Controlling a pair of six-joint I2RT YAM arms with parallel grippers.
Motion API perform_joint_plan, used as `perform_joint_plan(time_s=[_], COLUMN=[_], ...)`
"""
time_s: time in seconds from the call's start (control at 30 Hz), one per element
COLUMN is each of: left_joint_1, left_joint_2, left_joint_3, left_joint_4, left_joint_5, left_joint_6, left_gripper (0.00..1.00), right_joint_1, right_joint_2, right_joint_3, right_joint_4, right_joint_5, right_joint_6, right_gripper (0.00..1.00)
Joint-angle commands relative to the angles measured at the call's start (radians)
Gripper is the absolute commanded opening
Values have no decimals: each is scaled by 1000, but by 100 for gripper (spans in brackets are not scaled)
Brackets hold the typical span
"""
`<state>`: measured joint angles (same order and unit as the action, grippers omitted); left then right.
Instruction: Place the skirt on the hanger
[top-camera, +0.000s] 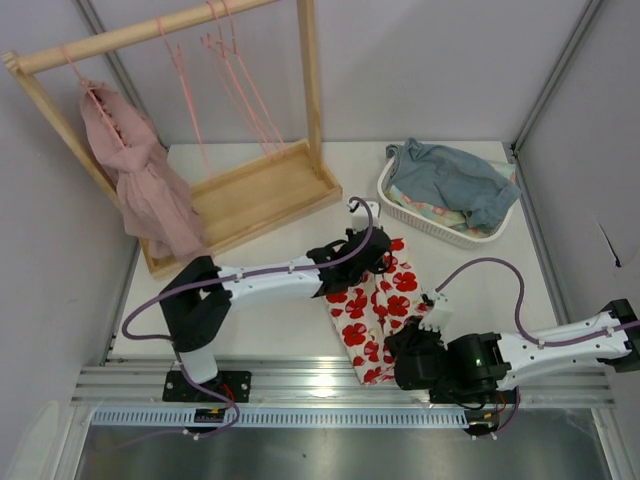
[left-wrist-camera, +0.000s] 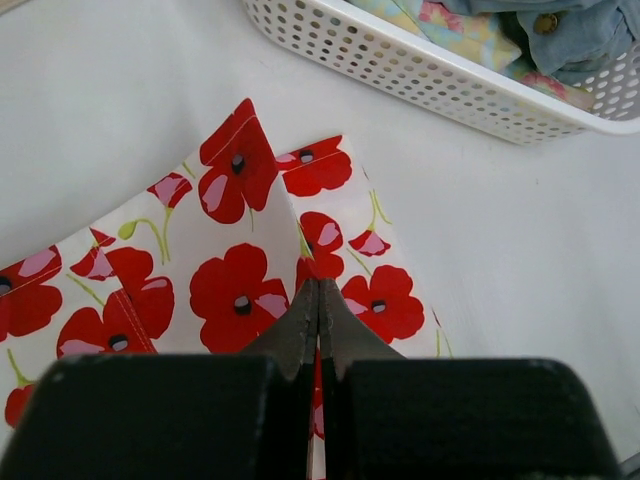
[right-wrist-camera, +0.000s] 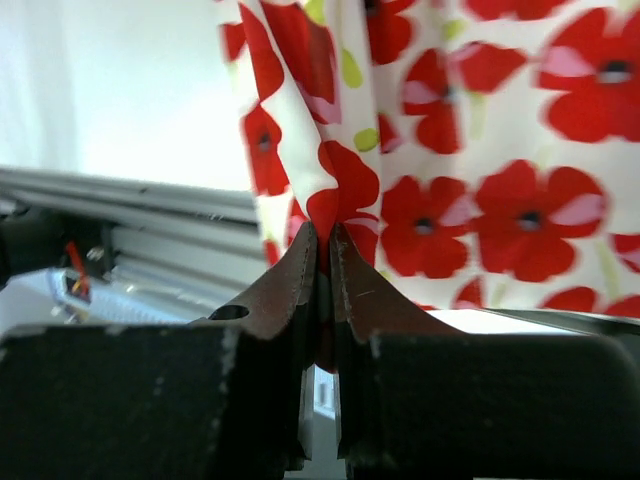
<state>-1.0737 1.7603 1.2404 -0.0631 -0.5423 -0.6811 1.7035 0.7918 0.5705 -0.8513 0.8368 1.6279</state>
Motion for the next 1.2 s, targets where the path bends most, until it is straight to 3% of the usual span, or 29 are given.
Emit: perform_joint_plan(time_s=[0.0,0.43,0.53,0.57,0.6,0.63,0.67,0.7,0.73,0.93,1.03,1.1,1.17], left_joint_1=[11,6,6,8,8,8,11,21,32,115,120,129,138], left_joint_2=[47,273,309,323,324,320,294,272,246,-8,-73,-71,-53], left_joint_3=[93,301,341,343,344,340,321,308,251,-28,-128,-185,-208], left_joint_4=[75,80,85,92,94,98,103,106,118,140,69,17,11], left_joint_5=[-32,44,83,99,110,116,128,133,143,199,128,123,130], left_joint_6=[-8,-46,-48,-43,-35,-28,-20,-14,-11,-8,-17,-53,-84], left_gripper=[0,0,0,9,20,31,70,90,99,99,90,84,82], right_joint_1=[22,10,-11,-19,-22,-25,-31,-31,-34,-48,-94,-134,-227], right_joint_2=[-34,-101,-100,-103,-106,-109,-111,-109,-108,-69,-59,-68,-88], right_joint_3=[31,42,42,43,46,51,67,80,92,222,232,229,204], right_joint_4=[-268,-516,-511,-511,-512,-512,-512,-517,-523,-549,-511,-427,-252], right_joint_5=[61,90,88,87,85,84,84,90,96,179,194,171,120], right_joint_6=[223,405,392,385,379,368,356,333,323,192,101,14,-216], right_gripper=[0,1,13,35,45,63,69,75,83,96,97,96,96])
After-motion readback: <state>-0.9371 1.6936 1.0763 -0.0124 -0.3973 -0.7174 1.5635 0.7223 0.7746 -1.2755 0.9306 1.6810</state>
